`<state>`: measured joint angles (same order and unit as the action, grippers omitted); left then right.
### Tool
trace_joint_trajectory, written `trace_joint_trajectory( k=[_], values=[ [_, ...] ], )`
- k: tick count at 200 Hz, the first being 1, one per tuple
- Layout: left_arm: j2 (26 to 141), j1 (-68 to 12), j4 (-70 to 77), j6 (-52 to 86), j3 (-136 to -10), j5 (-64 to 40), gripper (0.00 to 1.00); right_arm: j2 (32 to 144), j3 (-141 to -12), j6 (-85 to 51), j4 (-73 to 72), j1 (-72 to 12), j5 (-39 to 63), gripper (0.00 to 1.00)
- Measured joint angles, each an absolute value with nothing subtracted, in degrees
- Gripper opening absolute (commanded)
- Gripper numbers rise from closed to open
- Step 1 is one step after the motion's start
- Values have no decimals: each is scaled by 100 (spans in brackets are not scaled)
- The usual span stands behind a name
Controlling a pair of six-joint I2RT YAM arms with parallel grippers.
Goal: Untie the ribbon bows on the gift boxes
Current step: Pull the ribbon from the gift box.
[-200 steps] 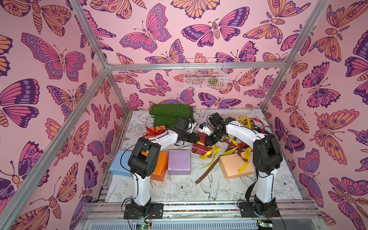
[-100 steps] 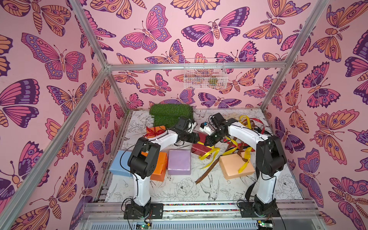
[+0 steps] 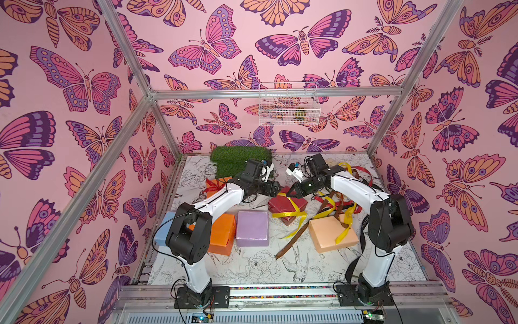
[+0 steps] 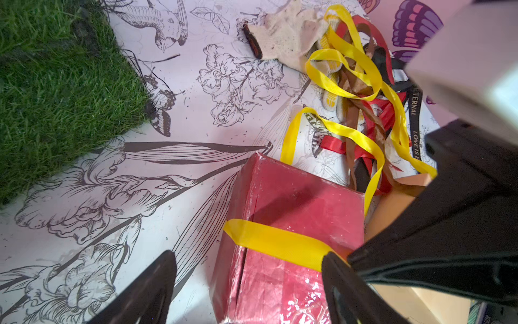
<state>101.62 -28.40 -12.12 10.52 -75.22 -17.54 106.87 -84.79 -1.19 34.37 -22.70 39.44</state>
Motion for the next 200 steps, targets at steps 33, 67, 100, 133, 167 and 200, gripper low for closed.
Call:
trace_joint_trajectory(
  k=[33, 67, 100, 133, 167, 200],
  values=[
    [10062, -2840, -1214, 1033, -7321, -1761, 81, 10451, -8493, -281, 3361, -2211, 4007, 0],
    [10086, -2840, -1229, 1052, -7185, -1763, 80, 10263, -8621, -410, 3306, -2211, 4014, 0],
    [10189, -2851, -1227, 1076, -7172, -1758, 79, 10160, -8637, -569, 3201, -2211, 4014, 0],
    [10322, -2895, -1229, 1098, -7172, -1761, 79, 10029, -8656, -746, 3081, -2211, 4012, 0],
    [10453, -2969, -1227, 1103, -7172, -1763, 79, 9911, -8866, -897, 3026, -2211, 4007, 0],
    [10516, -3000, -1229, 1109, -7172, -1765, 78, 9806, -9063, -991, 2936, -2204, 3990, 0]
  ],
)
